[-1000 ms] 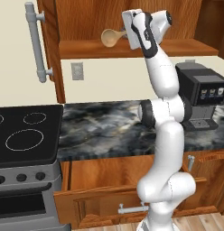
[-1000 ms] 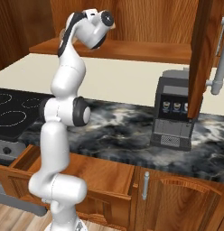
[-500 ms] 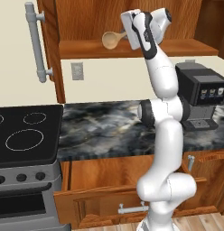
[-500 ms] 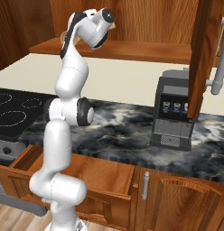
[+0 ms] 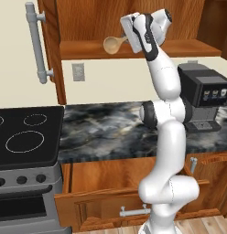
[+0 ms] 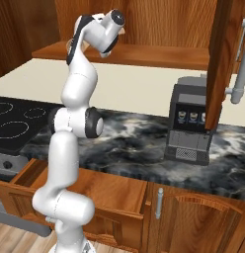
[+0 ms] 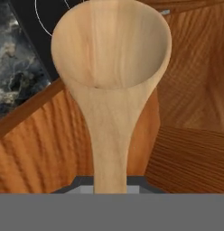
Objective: Organize the utensils by type. Pick up the wooden spoons from the counter and place them in the open cabinet. Then pick up the metallic utensils from the counter and place them in the open drawer.
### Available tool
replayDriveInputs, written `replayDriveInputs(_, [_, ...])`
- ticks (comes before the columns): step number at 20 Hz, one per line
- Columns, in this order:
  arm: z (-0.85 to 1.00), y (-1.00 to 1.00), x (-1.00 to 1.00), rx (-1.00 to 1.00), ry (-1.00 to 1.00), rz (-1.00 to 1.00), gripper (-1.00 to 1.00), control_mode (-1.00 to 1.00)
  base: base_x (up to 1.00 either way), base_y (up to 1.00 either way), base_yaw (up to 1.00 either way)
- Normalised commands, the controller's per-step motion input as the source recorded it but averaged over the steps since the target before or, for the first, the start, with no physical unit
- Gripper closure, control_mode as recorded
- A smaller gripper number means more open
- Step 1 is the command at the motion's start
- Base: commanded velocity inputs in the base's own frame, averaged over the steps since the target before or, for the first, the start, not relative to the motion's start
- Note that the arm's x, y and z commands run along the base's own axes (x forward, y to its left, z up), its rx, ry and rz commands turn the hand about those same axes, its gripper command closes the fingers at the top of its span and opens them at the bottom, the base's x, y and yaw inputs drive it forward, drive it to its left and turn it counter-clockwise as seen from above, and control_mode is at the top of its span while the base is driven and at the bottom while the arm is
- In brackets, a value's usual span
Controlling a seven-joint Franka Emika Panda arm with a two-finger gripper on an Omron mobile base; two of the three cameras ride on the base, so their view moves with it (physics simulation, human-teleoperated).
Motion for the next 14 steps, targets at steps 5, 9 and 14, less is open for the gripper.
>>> replayDriveInputs(5, [-0.05, 0.00, 0.26, -0.01, 0.00, -0.08, 1.00, -1.00, 0.00, 0.00, 0.00])
replayDriveInputs(9, [0.00, 0.00, 0.43, 0.00, 0.00, -0.17, 1.00, -1.00, 0.00, 0.00, 0.00])
replayDriveInputs(14, [-0.04, 0.01, 0.24, 0.00, 0.00, -0.13, 1.00, -1.00, 0.00, 0.00, 0.00])
